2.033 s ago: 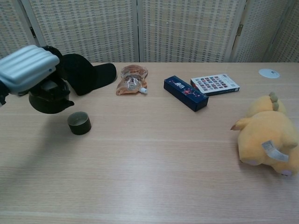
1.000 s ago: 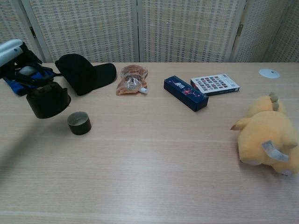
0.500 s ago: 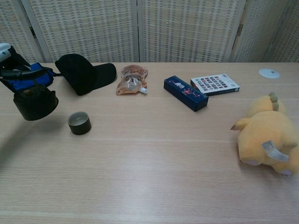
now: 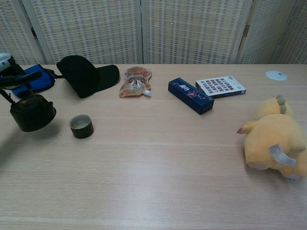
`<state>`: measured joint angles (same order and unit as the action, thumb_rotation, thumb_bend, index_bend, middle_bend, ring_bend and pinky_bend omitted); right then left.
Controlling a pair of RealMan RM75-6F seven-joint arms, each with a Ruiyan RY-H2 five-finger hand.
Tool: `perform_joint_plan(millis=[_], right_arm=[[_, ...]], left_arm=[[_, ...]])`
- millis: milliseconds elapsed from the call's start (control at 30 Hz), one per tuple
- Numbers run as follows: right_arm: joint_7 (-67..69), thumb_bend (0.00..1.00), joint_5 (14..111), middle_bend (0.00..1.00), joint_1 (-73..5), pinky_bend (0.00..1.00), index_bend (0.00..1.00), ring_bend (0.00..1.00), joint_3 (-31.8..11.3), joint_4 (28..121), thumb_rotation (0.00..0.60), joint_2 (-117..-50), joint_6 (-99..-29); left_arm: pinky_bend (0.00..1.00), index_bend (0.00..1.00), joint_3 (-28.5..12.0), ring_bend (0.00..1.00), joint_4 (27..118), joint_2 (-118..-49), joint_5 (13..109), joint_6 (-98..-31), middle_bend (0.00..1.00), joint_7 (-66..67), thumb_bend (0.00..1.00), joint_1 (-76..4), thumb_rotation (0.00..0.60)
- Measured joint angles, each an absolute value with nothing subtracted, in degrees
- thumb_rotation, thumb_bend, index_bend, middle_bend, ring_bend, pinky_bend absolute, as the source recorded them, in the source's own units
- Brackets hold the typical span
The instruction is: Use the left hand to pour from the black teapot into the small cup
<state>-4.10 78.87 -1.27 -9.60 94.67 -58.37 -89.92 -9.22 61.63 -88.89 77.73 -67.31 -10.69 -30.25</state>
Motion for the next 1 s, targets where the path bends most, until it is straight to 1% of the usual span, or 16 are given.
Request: perform_joint_plan(millis=[233, 333, 567, 1000], right_arm=[[-4.2, 0.03, 78.8, 0.18, -1.3, 0.14, 0.16, 0.12, -9.6, 94.8, 0.600, -58.4, -89.9], [-4.3, 0.03, 78.8, 0.18, -1.2, 0.14, 0.16, 0.12, -9.5, 94.8, 0.600, -58.4, -90.0], [-4.3, 0.03, 78.8, 0.18, -1.1, 0.14, 0.16, 0.12, -9.5, 94.9, 0.600, -58.3, -90.2], [-4.3, 0.03, 78.9, 0.19, -1.1, 0.14, 0.16, 0.12, -9.4, 95.0, 0.600, -58.4, -90.1]], left_arm=[[0.21, 1.00, -8.6, 0.90, 61.5, -88.8, 77.3, -65.7, 1.00, -8.1, 0.15, -30.3, 0.102], [0.20, 1.00, -8.3, 0.89, 61.3, -88.9, 77.1, -65.1, 1.00, -6.7, 0.15, -30.2, 0.087], [0.19, 1.00, -8.2, 0.88, 61.7, -88.8, 76.3, -64.0, 1.00, -5.3, 0.15, -30.1, 0.079], [0.18, 0.97, -8.0, 0.85, 62.1, -88.7, 75.6, -62.7, 1.00, -3.8, 0.15, -29.8, 0.077]])
